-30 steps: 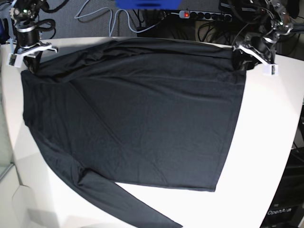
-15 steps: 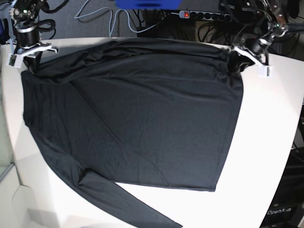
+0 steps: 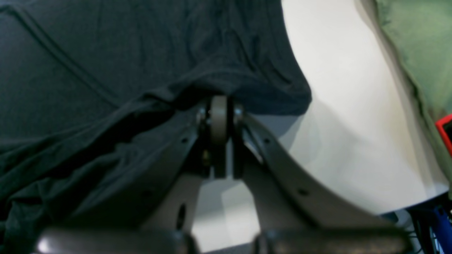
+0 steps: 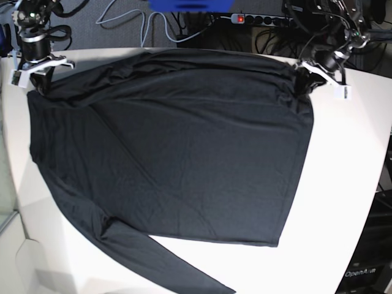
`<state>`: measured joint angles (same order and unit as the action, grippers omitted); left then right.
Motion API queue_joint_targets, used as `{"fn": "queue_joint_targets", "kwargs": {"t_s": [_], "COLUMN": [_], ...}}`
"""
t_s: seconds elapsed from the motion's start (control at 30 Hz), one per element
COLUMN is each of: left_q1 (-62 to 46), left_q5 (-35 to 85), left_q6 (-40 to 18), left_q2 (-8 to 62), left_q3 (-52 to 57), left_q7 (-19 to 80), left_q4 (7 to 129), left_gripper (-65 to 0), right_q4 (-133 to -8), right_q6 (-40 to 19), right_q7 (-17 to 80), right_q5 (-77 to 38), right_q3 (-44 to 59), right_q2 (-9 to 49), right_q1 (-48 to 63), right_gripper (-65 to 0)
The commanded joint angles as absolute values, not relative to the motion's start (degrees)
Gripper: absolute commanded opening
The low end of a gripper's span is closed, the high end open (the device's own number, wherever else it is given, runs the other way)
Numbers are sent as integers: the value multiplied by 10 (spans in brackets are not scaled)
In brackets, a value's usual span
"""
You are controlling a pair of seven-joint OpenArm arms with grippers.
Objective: Fold the T-shirt properly
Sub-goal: 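Lift the shirt's shoulder edge with both grippers, gathering fabric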
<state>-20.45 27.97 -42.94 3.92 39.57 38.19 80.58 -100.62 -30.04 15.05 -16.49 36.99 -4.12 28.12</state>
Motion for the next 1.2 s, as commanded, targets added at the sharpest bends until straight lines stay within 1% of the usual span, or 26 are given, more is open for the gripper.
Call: {"fn": "queue_joint_targets", "kwargs": {"t_s": [0.0, 0.1, 0.37, 0.6, 0.9, 1.17], "left_q1": [-217, -213, -181, -145, -103, -80], "left_q5": [218, 236, 240, 235, 235, 235], "left_q6": [-400, -400, -400, -400, -400, -400], "left_q2": [43, 44, 31, 7, 7, 6], "left_q3": [400, 400, 401, 447, 481, 482], "left_q7": [445, 447, 512, 571, 638, 680], "left_q4": [800, 815, 887, 940, 942, 942], "left_gripper": [-626, -626, -626, -626, -626, -627], "right_q4": [-1017, -1018, -1018, -1018, -1018, -1018], "right_q6": [-302, -302, -302, -302, -302, -301], "right_q7": [135, 135, 135, 135, 135, 135], "right_q5": [-172, -172, -172, -172, -172, -172], "right_q3": [372, 372, 371, 371, 373, 372], "right_q2": [-36, -36, -36, -24, -23, -19], "right_q1": [284, 284, 274, 270, 258, 250], "right_gripper": [-644, -643, -643, -643, -643, -643]}}
